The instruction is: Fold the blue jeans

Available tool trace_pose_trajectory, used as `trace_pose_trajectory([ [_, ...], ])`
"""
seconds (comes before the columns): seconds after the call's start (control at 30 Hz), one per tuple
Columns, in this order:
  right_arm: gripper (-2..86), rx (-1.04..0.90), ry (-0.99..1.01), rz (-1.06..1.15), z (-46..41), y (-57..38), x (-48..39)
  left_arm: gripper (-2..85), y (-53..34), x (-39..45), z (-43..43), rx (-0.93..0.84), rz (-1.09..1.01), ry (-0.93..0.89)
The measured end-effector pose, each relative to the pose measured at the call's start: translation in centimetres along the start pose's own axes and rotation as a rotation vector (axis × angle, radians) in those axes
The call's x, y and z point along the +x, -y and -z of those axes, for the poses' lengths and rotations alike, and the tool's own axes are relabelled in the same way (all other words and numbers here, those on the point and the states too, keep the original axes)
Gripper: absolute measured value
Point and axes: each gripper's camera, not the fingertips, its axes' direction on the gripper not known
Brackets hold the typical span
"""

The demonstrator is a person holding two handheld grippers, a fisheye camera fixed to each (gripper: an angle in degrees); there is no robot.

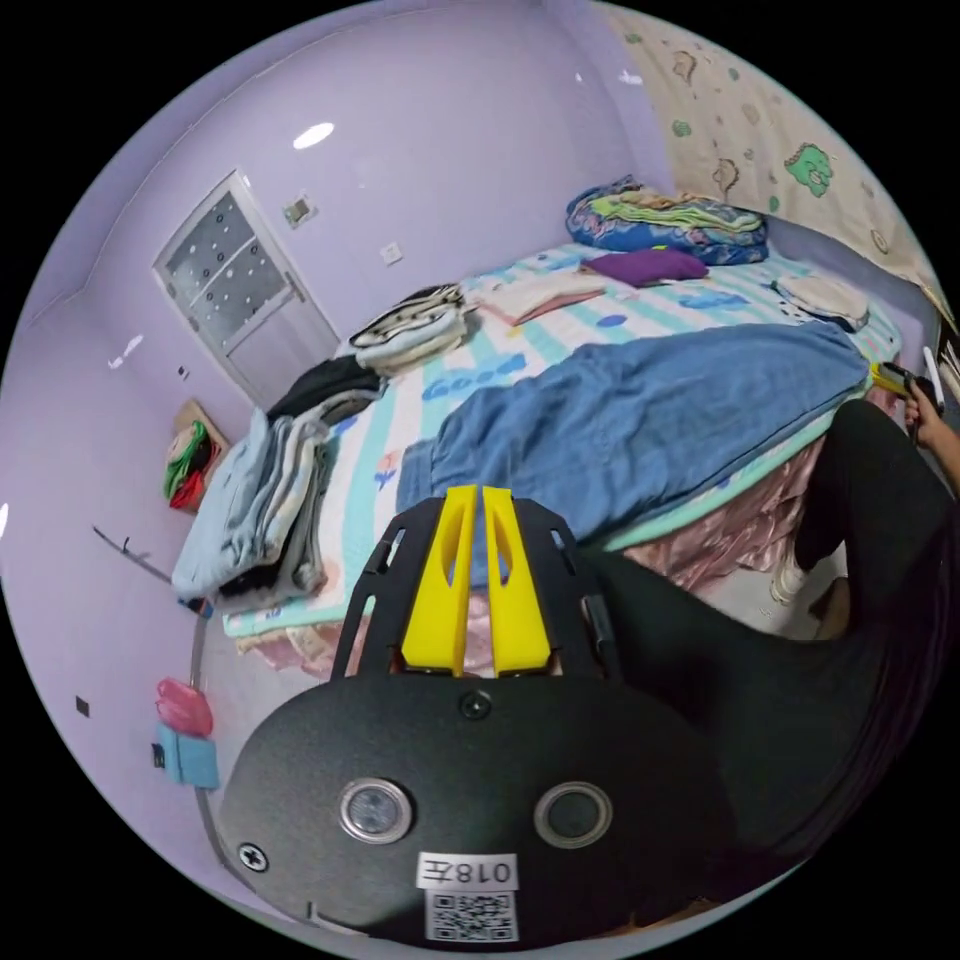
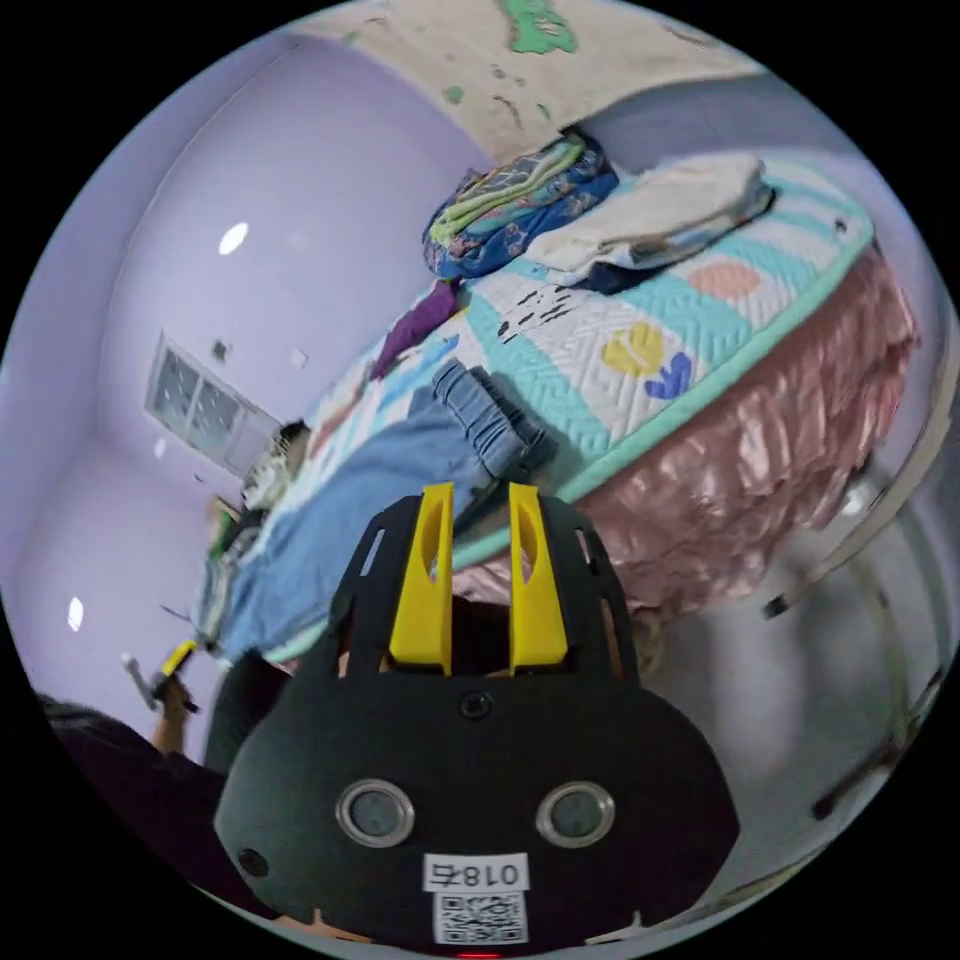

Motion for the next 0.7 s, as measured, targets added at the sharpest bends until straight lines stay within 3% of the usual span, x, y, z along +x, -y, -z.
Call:
trace_pose_trajectory([
  [0.1, 9.3, 0.018, 0.083, -0.116, 0.8, 1.8, 1.4, -0.9, 3.1, 2.8, 1.7, 0.036, -0.082, -0.011],
  [0.2, 3.7, 0.007, -0.024, -0.174, 2.6, 3.5, 0.3, -1.0, 4.8, 4.4, 3.3, 0.061, -0.118, -0.013],
  [0.33, 2.0, 0.005, -0.138, -0.002, 5.2, 8.5, -6.0, -1.0, 5.7, 4.7, 5.1, 0.087, -0.085, -0.029],
  [0.53, 1.5, 0.106, -0.007, 0.261, 9.9, 15.4, -13.4, -1.0, 6.3, 4.8, 8.1, 0.112, -0.053, -0.013],
  [0.7, 1.7, 0.048, -0.081, 0.108, 10.1, 14.3, -8.0, -1.0, 5.3, 4.2, 10.0, 0.108, 0.000, 0.011],
])
